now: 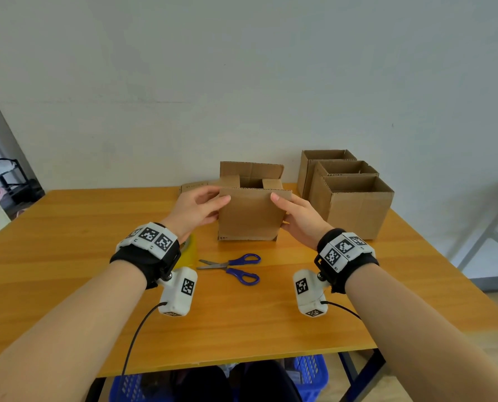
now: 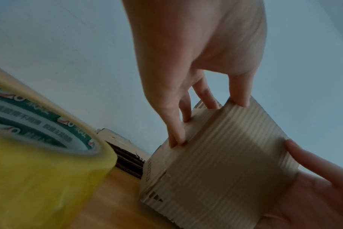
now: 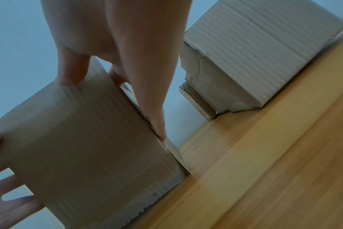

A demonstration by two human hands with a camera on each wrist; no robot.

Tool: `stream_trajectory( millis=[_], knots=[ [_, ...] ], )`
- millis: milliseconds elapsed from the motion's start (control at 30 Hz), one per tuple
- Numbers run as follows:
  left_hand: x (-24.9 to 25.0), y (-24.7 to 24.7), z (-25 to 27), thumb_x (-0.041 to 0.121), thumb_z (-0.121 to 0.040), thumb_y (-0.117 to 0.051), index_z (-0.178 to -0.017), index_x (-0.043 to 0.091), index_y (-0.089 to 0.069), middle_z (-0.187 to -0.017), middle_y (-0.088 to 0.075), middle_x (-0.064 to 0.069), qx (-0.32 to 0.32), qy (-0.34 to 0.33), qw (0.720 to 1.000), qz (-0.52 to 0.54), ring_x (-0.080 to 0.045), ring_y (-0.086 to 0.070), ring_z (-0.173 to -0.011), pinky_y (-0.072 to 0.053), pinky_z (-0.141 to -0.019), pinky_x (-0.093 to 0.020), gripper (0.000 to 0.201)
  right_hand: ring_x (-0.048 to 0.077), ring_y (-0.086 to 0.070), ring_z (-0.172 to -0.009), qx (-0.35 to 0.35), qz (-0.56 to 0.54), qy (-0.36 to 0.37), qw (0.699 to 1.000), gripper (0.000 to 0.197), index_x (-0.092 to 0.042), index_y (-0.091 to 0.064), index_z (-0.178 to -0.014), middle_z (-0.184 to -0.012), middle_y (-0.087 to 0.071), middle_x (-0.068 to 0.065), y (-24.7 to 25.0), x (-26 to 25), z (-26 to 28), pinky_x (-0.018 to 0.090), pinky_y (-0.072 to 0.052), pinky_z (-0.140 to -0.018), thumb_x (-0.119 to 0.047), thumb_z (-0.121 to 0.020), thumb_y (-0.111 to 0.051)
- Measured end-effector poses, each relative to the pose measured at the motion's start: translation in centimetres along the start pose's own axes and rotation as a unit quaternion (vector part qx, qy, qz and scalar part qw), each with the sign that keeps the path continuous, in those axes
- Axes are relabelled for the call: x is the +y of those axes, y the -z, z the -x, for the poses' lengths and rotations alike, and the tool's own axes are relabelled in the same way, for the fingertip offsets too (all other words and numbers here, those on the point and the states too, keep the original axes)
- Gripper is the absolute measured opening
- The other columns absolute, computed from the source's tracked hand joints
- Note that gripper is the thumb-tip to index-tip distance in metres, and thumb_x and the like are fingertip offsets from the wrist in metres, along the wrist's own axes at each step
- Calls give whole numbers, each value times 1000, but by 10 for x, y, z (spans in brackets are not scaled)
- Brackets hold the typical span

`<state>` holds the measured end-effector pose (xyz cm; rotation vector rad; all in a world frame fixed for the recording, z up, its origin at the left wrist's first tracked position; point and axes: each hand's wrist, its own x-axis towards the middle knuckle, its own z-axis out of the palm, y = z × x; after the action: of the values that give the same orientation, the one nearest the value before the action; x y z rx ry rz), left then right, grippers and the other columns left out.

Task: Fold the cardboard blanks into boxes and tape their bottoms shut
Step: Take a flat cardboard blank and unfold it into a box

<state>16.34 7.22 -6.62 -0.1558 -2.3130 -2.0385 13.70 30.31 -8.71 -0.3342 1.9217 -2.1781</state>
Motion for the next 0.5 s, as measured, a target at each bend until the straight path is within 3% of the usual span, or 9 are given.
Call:
stream_trajectory(
  millis=[167,267,400,500],
  knots=[
    [3,-6,-3,32,-87,-64,-106,23,-63,-113,-65,-1,38,-13,999,-13,-19,-63,-106,-54,-86,-32,21,25,-49,-121,19,4,11,1000,34,-20,-49,-127,-125,-55,2,-1,0,-1,41,-44,-100,-29,-95,-53],
    [5,-6,-3,28,-87,-65,-106,22,-57,-118,-62,-3,49,-14,998,-21,-22,-64,-104,-55,-87,-38,22,29,-52,-116,28,12,26,999,44,-27,-40,-135,-122,-53,3,-1,0,-2,46,-48,-96,-25,-94,-56],
    [9,-6,-3,20,-87,-66,-126,21,-43,-125,-60,-1,56,-3,998,-7,-21,-64,-102,-55,-86,-39,44,27,-52,-113,39,10,29,999,59,-40,-29,-140,-122,-51,4,-2,-2,-2,47,-48,-96,-19,-93,-58],
    [11,-5,-4,16,-88,-64,-142,37,-31,-119,-54,2,41,-14,998,-45,-16,-61,-103,-55,-85,-39,66,27,-54,-111,46,18,29,998,66,-42,-24,-141,-128,-49,13,-2,-4,-2,45,-50,-92,-15,-92,-60]
  ],
)
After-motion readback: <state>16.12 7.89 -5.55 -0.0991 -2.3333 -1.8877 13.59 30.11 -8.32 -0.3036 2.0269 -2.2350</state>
